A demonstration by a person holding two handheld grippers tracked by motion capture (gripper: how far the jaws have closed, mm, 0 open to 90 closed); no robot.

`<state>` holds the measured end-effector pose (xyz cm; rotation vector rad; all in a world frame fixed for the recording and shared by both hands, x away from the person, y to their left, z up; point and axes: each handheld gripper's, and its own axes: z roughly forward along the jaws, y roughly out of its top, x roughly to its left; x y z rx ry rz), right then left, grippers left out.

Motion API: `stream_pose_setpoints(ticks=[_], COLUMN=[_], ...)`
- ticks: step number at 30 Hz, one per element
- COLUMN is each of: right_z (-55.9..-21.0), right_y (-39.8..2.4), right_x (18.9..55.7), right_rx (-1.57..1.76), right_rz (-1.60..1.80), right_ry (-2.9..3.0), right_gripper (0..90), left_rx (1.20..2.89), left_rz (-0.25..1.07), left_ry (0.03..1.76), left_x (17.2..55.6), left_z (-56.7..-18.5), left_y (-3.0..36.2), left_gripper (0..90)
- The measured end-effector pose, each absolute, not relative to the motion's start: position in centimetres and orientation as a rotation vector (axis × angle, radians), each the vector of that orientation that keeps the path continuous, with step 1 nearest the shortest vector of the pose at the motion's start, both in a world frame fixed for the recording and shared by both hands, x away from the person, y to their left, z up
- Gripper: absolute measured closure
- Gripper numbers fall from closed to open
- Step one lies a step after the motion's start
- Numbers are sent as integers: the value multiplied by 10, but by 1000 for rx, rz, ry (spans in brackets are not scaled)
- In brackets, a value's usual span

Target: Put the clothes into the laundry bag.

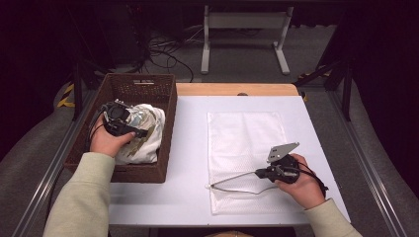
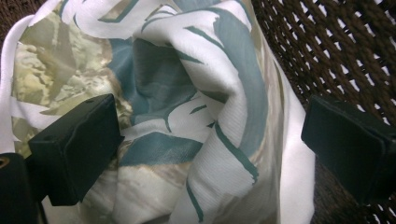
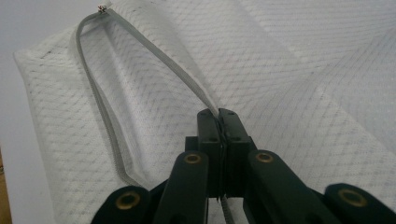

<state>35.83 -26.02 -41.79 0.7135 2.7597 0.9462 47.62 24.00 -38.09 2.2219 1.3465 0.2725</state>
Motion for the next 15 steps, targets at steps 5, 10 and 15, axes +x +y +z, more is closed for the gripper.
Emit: stream_pose_setpoints(ticks=[5,10,15], right_z=[-418,-418,-418], right_y=[-260,-260,-260], right_x=[358,358,358], right_rx=[711,710,709], right_rz=[944,948,950], right_ry=[2762,2761,2761], right_gripper=[891,890,888], left_rx=[2252,2264,2265], left_rz=[303,352,352], left_ry=[1386,1432,1459], left_x=[480,481,483], left_z=[-386,-385,-386], left_y=[244,244,247], left_gripper=[70,71,72])
